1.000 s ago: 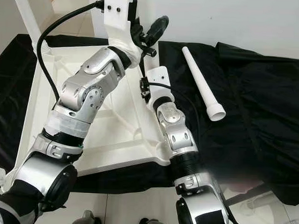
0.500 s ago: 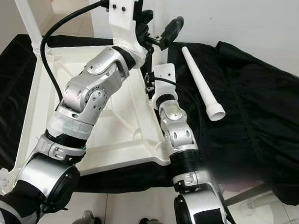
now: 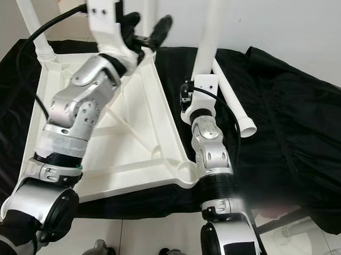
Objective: Building children table
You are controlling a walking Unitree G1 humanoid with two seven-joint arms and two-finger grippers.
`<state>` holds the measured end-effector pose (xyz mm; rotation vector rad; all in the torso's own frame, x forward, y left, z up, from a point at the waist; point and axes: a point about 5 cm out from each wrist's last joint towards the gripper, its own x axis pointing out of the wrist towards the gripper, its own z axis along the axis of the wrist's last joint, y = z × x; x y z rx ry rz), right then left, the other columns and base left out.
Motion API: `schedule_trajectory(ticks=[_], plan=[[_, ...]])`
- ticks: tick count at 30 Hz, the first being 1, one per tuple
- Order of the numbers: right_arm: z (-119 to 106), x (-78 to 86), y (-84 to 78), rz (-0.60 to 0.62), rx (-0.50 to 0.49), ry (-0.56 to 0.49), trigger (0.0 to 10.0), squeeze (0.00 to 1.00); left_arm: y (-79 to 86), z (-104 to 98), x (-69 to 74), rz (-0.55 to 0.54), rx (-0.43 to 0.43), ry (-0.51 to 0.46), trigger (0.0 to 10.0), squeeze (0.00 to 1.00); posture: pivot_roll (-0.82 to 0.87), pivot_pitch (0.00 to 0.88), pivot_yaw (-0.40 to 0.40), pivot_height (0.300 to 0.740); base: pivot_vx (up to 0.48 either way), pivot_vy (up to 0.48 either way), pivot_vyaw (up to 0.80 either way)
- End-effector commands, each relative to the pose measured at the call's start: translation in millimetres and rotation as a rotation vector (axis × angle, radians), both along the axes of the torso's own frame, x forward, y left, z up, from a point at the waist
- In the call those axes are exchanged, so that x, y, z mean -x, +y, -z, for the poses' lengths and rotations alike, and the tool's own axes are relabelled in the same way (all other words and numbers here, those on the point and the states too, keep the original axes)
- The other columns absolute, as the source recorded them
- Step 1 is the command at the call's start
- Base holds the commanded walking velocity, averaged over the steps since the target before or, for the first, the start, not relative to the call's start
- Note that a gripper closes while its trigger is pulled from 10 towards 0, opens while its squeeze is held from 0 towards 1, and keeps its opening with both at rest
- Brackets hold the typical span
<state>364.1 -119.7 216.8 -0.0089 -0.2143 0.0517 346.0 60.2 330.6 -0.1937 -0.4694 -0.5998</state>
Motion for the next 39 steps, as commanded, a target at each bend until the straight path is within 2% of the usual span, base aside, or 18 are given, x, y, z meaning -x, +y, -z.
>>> schedule_trajectory(ticks=[1,4,9,12,13,15,18,22,24,29,32,33,34,37,38,39], plan=[[-3,4.2,-1.1,0.005,-0.020,-0.041,10.0,0.00,6.3,5,1.3,-0.020,-0.022,-0.017,10.0,0.00,-0.04,0.081,-0.020,0.740,0.000,0.000,0.00],[-3,5.5,-1.3,0.007,-0.026,-0.046,10.0,0.00,11.6,9,-0.3,-0.041,-0.030,-0.006,10.0,0.00,-0.04,0.081,-0.019,0.740,0.000,0.000,0.00],[-3,12.6,-6.3,0.029,-0.026,-0.090,10.0,0.00,33.9,36,-2.2,-0.131,-0.098,0.040,10.0,0.00,-0.03,0.089,-0.021,0.740,0.000,0.000,0.00],[-2,14.9,-7.8,0.029,-0.035,-0.095,10.0,0.00,38.5,42,-1.0,-0.146,-0.110,0.046,10.0,0.00,-0.03,0.090,-0.024,0.740,0.000,0.000,0.00],[0,19.1,-10.3,0.031,-0.036,-0.109,10.0,0.00,46.0,52,1.4,-0.180,-0.138,0.047,10.0,0.00,-0.03,0.090,-0.024,0.740,0.000,0.000,0.00],[0,20.7,-11.2,0.031,-0.038,-0.114,10.0,0.00,48.6,56,2.3,-0.186,-0.145,0.056,10.0,0.00,-0.03,0.090,-0.024,0.740,0.000,0.000,0.00],[2,28.0,-12.7,0.014,-0.039,-0.145,10.0,0.00,61.0,74,7.6,-0.225,-0.199,0.079,10.0,0.00,-0.03,0.089,-0.024,0.740,0.000,0.000,0.00],[3,31.9,-11.3,-0.004,-0.030,-0.157,10.0,0.00,66.9,82,12.8,-0.213,-0.205,0.091,10.0,0.00,-0.03,0.088,-0.024,0.740,0.000,0.000,0.00],[4,36.3,-10.0,-0.028,-0.050,-0.162,10.0,0.00,74.3,95,21.7,-0.181,-0.239,0.106,10.0,0.00,-0.02,0.085,-0.027,0.740,0.000,0.000,0.00],[6,38.6,-10.8,-0.035,-0.065,-0.160,10.0,0.00,80.4,103,28.1,-0.173,-0.256,0.107,10.0,0.00,-0.02,0.085,-0.027,0.740,0.000,0.000,0.00],[9,39.9,-12.4,-0.030,-0.058,-0.147,10.0,0.00,79.1,115,44.6,-0.092,-0.228,0.135,10.0,0.00,-0.01,0.084,-0.037,0.740,0.000,0.000,0.00],[9,39.9,-12.4,-0.030,-0.058,-0.147,10.0,0.00,79.1,115,44.6,-0.092,-0.228,0.135,10.0,0.00,-0.01,0.084,-0.037,0.740,0.000,0.000,0.00],[11,40.3,-13.4,-0.030,-0.054,-0.139,10.0,0.00,78.5,119,52.9,-0.061,-0.240,0.132,10.0,0.00,0.00,0.084,-0.037,0.740,0.000,0.000,0.00],[12,40.5,-15.0,-0.025,-0.058,-0.132,10.0,0.00,76.6,124,64.5,0.008,-0.257,0.136,10.0,0.00,0.00,0.084,-0.038,0.740,0.000,0.000,0.00],[12,40.5,-15.0,-0.025,-0.058,-0.132,10.0,0.00,76.6,124,64.5,0.008,-0.257,0.136,10.0,0.00,0.00,0.084,-0.038,0.740,0.000,0.000,0.00],[12,40.6,-15.7,-0.020,-0.061,-0.129,10.0,0.00,75.0,125,71.6,0.054,-0.265,0.133,10.0,0.00,0.00,0.084,-0.039,0.740,0.000,0.000,0.00]])
